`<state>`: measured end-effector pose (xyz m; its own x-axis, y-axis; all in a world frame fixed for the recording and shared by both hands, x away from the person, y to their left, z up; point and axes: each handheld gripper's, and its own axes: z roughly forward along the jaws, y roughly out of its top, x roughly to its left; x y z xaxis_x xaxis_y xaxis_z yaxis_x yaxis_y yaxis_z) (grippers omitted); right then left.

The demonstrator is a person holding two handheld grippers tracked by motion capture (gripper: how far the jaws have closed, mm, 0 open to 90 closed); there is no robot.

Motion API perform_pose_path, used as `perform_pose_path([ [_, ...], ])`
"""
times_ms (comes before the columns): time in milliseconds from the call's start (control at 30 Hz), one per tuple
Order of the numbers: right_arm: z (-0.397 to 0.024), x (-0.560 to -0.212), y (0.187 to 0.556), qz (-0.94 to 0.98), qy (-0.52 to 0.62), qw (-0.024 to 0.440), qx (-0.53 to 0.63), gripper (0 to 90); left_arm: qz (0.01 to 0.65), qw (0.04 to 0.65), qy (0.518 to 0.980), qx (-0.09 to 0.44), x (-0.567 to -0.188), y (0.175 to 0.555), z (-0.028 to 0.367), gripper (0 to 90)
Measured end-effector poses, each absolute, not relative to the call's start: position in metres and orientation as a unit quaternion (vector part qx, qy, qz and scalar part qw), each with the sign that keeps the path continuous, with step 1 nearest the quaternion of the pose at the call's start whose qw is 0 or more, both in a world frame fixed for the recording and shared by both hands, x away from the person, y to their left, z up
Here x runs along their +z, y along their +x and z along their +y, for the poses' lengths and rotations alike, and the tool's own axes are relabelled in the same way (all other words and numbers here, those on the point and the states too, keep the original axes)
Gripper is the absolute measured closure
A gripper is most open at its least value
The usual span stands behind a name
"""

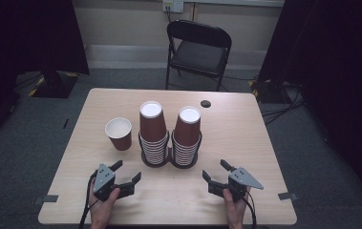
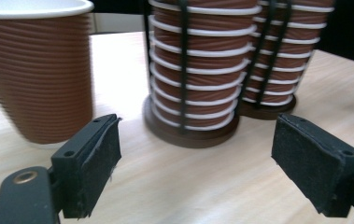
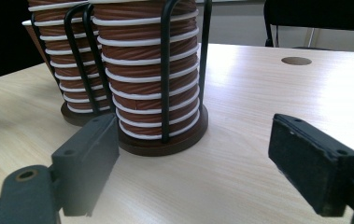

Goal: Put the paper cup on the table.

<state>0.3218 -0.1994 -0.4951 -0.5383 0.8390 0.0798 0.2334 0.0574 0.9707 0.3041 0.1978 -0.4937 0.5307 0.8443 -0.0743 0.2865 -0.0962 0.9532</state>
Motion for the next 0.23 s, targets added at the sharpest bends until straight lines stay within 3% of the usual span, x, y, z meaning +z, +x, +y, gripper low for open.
perform_pose_path([
  [233,-0.1958,-0.4941,0.3254,0.688,0.416,0.275,0.527,18.1,0.399,0.533,0.69,0.284,-0.4958,0.2998,0.192,15.5],
])
